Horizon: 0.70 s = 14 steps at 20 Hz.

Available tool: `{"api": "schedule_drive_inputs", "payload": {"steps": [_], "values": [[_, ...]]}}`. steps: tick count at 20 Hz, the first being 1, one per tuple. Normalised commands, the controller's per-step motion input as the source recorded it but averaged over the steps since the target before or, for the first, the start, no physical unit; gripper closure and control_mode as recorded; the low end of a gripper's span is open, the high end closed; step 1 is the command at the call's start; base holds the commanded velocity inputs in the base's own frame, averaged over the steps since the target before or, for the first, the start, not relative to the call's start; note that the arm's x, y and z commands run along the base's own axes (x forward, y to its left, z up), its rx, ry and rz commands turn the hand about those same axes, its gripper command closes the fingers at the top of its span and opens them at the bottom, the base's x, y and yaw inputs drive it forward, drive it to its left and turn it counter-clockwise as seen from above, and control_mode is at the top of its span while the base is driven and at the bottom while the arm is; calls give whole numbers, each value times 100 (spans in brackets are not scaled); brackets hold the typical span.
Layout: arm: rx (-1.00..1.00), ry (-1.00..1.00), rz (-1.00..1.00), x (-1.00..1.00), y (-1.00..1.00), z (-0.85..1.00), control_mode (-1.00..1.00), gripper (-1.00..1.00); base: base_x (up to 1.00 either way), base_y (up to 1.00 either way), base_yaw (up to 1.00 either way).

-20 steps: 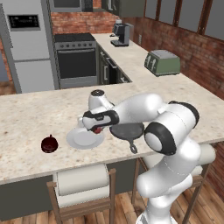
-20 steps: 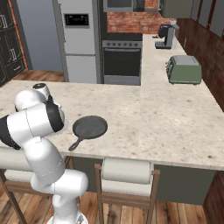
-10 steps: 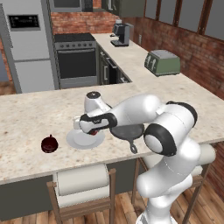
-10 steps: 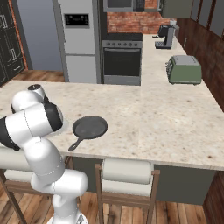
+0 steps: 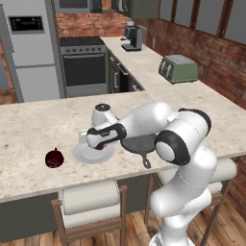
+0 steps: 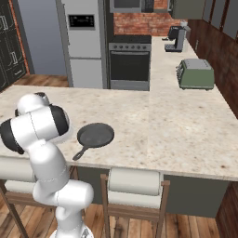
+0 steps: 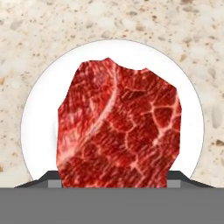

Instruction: Pick up the pan with the steak in it and place it on the dining table. Then place the steak on the plate.

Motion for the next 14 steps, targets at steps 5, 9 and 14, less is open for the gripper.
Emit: {"api": "schedule_drive_inputs", "payload": {"steps": [5, 9, 14], "values": [[0, 0, 0, 20, 21, -21, -100, 100, 0, 0, 0], [-3, 0, 0, 16, 16, -23, -100, 100, 0, 0, 0], [-2, 0, 0, 7, 9, -18, -100, 100, 0, 0, 0]]}}
